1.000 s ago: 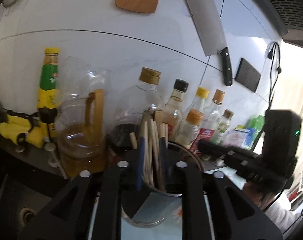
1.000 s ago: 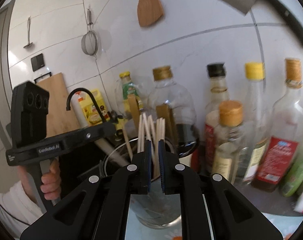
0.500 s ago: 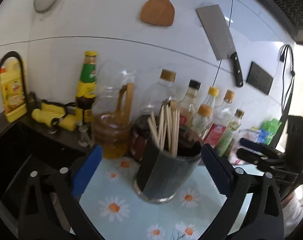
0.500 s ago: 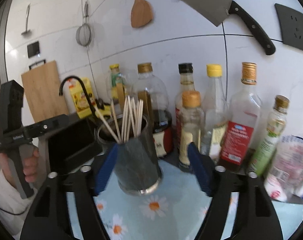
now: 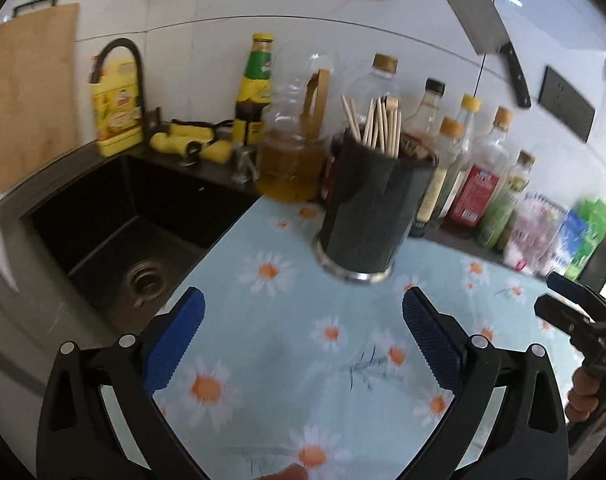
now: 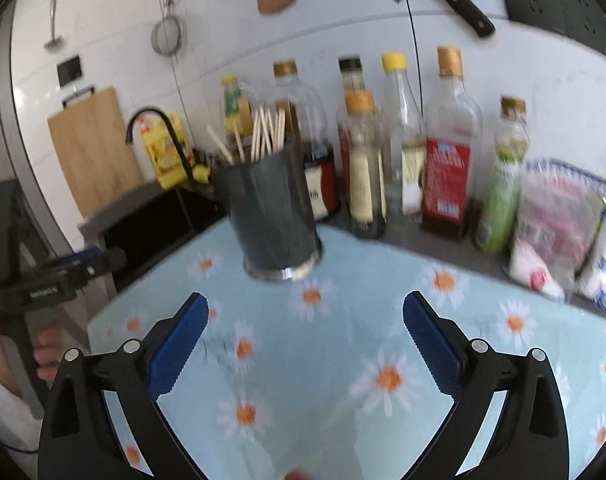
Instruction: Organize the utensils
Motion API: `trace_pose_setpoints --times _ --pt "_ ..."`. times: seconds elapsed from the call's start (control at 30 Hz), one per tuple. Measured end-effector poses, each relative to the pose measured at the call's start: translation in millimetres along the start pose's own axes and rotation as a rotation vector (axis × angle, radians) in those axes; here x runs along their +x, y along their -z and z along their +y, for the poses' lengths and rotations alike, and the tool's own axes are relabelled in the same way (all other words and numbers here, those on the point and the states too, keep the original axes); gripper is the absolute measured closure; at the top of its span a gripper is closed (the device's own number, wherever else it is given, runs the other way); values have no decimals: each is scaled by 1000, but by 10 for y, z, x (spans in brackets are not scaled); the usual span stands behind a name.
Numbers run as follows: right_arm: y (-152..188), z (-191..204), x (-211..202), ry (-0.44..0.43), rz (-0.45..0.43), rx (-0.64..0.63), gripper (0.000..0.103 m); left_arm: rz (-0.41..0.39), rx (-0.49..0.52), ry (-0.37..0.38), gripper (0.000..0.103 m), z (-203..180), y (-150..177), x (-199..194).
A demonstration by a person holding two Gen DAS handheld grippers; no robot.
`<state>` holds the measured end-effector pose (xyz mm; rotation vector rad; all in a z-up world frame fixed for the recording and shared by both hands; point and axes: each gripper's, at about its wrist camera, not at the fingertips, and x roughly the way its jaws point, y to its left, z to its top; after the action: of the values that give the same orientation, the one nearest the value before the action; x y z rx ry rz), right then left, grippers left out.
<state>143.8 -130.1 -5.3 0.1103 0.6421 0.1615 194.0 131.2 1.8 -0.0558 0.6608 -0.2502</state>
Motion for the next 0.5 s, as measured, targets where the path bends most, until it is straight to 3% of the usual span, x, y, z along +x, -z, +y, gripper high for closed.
trace_pose_setpoints --times 0.27,0.5 --pt "397 2 -325 -12 32 -17 8 -16 32 -92 6 -405 490 -443" --pt "708 77 -681 65 25 -108 8 42 -4 -89 6 -726 812 -652"
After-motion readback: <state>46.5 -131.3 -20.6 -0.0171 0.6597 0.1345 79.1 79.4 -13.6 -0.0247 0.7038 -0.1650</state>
